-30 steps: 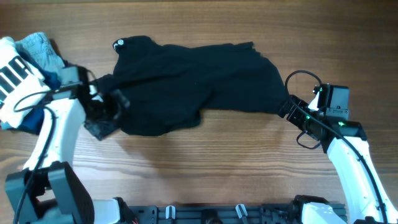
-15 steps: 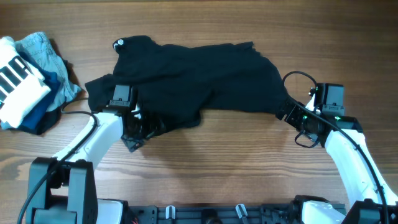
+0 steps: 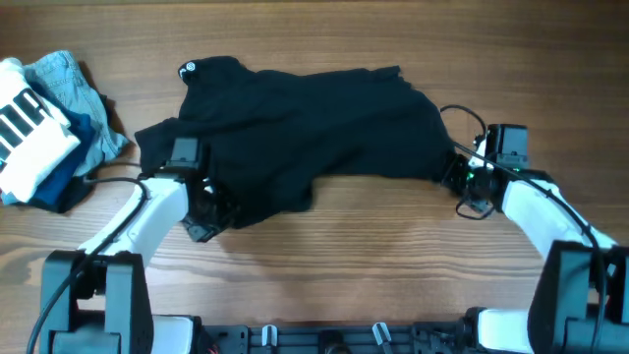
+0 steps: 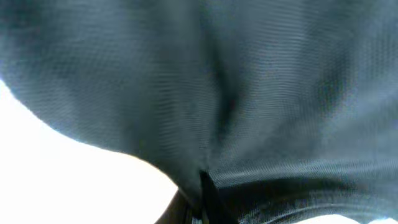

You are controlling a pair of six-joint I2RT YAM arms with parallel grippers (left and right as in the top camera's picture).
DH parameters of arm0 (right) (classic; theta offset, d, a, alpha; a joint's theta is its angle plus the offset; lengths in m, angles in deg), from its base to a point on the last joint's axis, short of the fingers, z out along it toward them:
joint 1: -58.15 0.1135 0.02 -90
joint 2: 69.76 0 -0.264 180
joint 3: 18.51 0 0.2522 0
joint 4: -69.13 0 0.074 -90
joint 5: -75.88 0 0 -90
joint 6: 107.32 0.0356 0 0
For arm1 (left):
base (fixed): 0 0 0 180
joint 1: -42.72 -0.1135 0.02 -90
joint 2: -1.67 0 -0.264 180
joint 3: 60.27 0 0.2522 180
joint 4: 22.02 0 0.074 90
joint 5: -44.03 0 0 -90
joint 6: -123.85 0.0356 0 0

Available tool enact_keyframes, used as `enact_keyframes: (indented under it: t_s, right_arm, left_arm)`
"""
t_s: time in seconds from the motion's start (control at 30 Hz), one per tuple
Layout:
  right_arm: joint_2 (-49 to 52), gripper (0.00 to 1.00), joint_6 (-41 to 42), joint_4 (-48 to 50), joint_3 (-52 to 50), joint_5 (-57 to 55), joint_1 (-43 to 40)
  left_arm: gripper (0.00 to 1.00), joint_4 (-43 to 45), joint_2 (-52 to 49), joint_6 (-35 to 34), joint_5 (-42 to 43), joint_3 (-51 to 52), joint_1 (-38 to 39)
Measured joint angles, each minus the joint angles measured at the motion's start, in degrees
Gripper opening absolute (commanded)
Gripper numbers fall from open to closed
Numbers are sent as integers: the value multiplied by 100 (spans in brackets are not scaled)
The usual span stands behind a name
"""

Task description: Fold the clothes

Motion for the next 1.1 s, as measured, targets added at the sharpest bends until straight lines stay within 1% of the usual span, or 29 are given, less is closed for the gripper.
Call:
enact_keyframes:
  t_s: [0.07,0.13,0.17,0.27,0.43,0.53,0.6,0.73,0.77,0.83,0.87,0.93,1.03,1.1]
  right_arm:
    - [177,40,170,356,35,76,0]
    - [339,8,330,632,48,109,-4]
    - [400,5,343,691,50,109,-4]
    - [570,4,509,719,59,243,-15]
    - [566,4,509,345,103,498,-31]
    - [520,4,485,70,149,507,-105]
    - [345,4,291,-560,352,234,-382]
    - [-221,4,-188,-935,1185,22,-748]
    - [-407,4,-278,-994,1414,-4,-754]
    - [-614,4,-382,-1241,1620,-33,-743]
    - [-654,4,-422,-1386,1633,-55,-737]
    - [-608,4,-450,-1617,1580,-94,-737]
    - [-476,4,-468,-1725,1390,-186,-737]
    - [-415,4,-468,-1788,1333,-243,-737]
  left_arm:
    - [4,-214,17,90,2,2,-308]
    - [4,-245,101,192,2,2,-595]
    - [4,-240,149,232,4,2,-702]
    - [4,-229,326,289,28,2,-1078]
    - [4,-199,352,302,111,2,-1147]
    - [4,-175,352,466,114,2,-1154]
    - [4,-216,352,608,140,-24,-1211]
    - [4,-407,352,977,610,-378,-1502]
    - [14,-411,352,1075,822,-538,-1578]
    - [62,-378,356,1235,1054,-693,-1646]
    - [69,-369,358,1270,1126,-723,-1663]
    - [72,-385,358,1311,1204,-730,-1674]
    - [71,-551,358,1329,1292,-732,-1674]
    - [70,-883,358,1335,1394,-734,-1672]
